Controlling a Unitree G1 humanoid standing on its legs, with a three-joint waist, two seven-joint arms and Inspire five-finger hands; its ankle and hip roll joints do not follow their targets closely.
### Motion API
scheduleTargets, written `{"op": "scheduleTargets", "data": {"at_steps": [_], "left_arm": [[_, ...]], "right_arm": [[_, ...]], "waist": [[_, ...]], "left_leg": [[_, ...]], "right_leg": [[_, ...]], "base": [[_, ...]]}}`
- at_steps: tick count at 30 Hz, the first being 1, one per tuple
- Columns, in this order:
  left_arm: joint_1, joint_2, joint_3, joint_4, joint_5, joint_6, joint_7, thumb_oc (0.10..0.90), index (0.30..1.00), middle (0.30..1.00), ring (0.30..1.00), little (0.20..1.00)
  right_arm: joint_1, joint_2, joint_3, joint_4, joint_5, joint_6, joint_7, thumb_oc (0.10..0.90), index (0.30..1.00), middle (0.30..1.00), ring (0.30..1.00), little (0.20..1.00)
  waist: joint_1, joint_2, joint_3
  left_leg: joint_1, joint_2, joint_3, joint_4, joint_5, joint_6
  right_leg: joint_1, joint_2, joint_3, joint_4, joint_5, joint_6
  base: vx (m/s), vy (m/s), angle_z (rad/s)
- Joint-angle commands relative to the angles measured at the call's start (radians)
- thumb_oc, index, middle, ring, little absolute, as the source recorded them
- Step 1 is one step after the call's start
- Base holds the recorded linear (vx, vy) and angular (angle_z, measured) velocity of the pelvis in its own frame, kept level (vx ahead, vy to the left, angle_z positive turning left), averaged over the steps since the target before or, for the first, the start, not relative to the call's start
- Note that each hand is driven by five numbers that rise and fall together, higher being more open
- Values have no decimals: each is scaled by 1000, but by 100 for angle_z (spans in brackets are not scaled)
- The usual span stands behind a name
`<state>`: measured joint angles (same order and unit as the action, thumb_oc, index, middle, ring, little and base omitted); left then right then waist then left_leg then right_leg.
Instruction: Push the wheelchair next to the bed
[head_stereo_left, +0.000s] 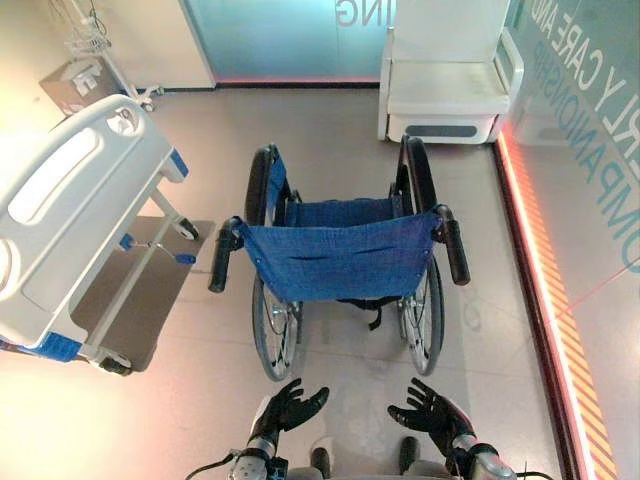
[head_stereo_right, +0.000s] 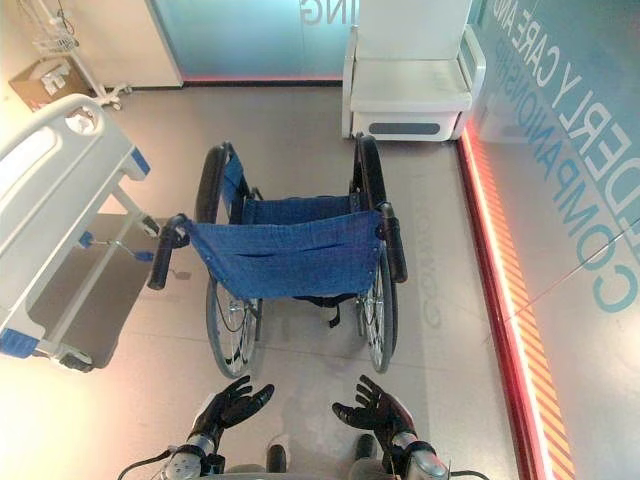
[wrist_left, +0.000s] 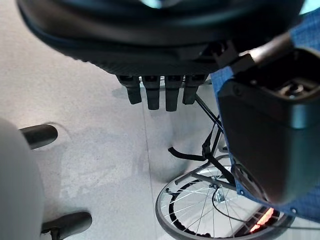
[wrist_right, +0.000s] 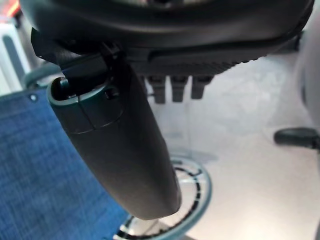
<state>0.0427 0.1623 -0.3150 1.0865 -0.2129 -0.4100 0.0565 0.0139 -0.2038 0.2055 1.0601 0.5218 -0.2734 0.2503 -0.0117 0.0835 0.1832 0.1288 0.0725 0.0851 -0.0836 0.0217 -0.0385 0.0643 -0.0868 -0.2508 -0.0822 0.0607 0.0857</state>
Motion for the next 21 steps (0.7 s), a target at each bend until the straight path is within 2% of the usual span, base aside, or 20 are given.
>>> {"op": "scheduleTargets", "data": {"at_steps": [1, 2, 3, 6, 14, 17, 19, 21], "left_arm": [[-51, -19, 10, 9, -37, -70, 45, 800, 900, 900, 900, 900], [-51, -20, 11, 9, -45, -70, 42, 800, 900, 900, 900, 900], [-46, -26, 14, 10, -98, -72, -9, 800, 900, 900, 900, 900], [-40, -35, 12, 13, -85, -81, -30, 800, 900, 900, 900, 900], [-44, -31, 4, 15, -79, -102, 28, 800, 900, 900, 900, 900], [-50, -19, 34, -4, -133, -103, 49, 800, 900, 900, 900, 900], [-52, 6, 92, -33, -210, -94, 62, 800, 900, 900, 900, 900], [-57, 21, 130, -49, -250, -99, 61, 800, 900, 900, 900, 900]], "right_arm": [[-70, 9, 20, 1, -55, -57, -98, 800, 900, 900, 900, 900], [-70, 11, 23, 0, -54, -53, -104, 800, 900, 900, 900, 900], [-69, 15, 30, 1, -51, -38, -128, 800, 900, 900, 900, 900], [-67, 20, 25, 10, -34, -17, -129, 800, 900, 900, 900, 900], [-72, 22, 15, 14, 50, -5, -105, 800, 900, 900, 900, 900], [-71, 14, -8, -10, 109, -9, -104, 800, 900, 900, 900, 900], [-71, -4, -41, -66, 156, 17, -100, 800, 900, 900, 900, 900], [-75, -16, -60, -91, 171, 9, -102, 800, 900, 900, 900, 900]], "waist": [[1, -23, -6], [1, -24, -5], [1, -26, -2], [4, -29, -2], [7, -37, -6], [7, -38, -8], [9, -43, -10], [11, -48, -12]], "left_leg": [[-78, -59, 28, 91, -85, 32], [-78, -59, 29, 91, -85, 32], [-78, -58, 30, 90, -86, 34], [-74, -57, 30, 85, -87, 35], [-63, -51, 36, 73, -84, 32], [-58, -51, 36, 68, -82, 33], [-55, -48, 37, 65, -81, 32], [-54, -46, 37, 64, -81, 33]], "right_leg": [[-45, -37, 40, 146, -131, -4], [-46, -36, 41, 146, -131, -4], [-46, -35, 41, 146, -132, -5], [-43, -34, 39, 143, -131, -4], [-36, -29, 30, 142, -134, -8], [-33, -29, 30, 142, -134, -9], [-30, -29, 30, 140, -132, -7], [-29, -28, 30, 140, -132, -7]], "base": [[-38, 23, -3], [-39, 11, -4], [-18, -5, -4], [-4, -4, -1], [0, 0, 0], [0, 0, 0], [1, -21, 0], [-4, -52, -1]]}}
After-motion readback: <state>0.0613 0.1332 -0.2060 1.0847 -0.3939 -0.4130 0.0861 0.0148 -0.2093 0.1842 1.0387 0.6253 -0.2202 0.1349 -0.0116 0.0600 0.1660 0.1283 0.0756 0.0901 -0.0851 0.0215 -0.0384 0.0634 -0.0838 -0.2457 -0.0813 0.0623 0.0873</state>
